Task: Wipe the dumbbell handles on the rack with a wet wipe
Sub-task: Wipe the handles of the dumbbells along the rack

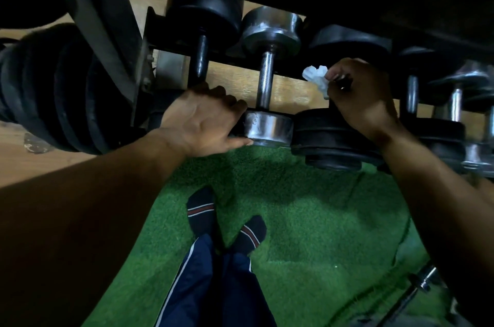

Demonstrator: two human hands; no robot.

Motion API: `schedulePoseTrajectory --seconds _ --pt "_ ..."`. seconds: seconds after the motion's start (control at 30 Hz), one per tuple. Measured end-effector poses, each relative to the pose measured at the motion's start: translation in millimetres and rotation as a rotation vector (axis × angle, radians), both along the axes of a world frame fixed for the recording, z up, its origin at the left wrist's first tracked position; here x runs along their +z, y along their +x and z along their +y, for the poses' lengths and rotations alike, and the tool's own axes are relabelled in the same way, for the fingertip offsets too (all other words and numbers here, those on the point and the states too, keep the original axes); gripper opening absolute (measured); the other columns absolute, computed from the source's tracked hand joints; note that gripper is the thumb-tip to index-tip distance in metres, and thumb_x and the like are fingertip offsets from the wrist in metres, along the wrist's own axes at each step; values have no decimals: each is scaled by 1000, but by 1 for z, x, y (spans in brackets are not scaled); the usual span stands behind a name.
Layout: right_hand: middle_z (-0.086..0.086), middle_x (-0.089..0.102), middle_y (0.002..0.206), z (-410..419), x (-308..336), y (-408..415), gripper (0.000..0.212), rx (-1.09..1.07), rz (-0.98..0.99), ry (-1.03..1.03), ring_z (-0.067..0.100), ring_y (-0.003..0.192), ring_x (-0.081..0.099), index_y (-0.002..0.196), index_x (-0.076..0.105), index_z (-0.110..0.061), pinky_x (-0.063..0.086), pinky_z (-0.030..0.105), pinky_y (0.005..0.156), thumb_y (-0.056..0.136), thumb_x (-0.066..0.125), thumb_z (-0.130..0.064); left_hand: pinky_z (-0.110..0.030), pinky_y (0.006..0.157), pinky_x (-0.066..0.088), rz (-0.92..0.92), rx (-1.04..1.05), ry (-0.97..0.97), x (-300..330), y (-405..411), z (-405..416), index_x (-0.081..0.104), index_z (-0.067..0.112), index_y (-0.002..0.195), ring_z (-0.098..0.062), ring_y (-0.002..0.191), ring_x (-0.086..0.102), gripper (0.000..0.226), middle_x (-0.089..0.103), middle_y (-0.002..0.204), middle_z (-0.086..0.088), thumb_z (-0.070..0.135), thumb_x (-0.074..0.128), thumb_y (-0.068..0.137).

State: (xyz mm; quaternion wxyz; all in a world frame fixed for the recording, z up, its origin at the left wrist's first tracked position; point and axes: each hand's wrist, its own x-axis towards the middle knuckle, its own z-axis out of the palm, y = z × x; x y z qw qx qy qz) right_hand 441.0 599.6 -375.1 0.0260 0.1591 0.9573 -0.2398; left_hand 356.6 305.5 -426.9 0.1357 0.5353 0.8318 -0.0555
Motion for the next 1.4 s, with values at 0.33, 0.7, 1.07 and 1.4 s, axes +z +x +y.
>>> schedulePoseTrajectory --seconds 0.33,0.7,1.07,1.4 --pt "3 68 96 0 -8 1 9 12 27 83 20 86 64 89 69 -20 48 32 73 86 60 -23 -33 69 50 65 -17 78 12 6 4 54 25 121 -23 84 65 83 67 99 -1 89 13 87" --pt "2 65 90 4 -11 -1 9 -8 102 47 15 79 61 81 64 -23 41 27 66 83 58 -16 -40 91 46 -374 298 262 35 52 107 53 25 133 -28 110 60 71 63 124 -4 80 29 94" --pt "-6 67 86 38 -21 9 15 -343 199 -127 10 78 61 77 58 -29 39 11 64 81 58 -14 -40 72 33 -157 572 332 23 99 170 56 16 99 -35 81 61 61 64 86 -10 61 15 102" --pt "-9 70 83 107 -9 7 13 116 -21 -234 11 84 68 82 73 -18 49 26 74 76 64 -11 -34 61 27 -84 550 378 31 103 169 64 11 102 -39 71 61 53 64 84 -14 50 28 100"
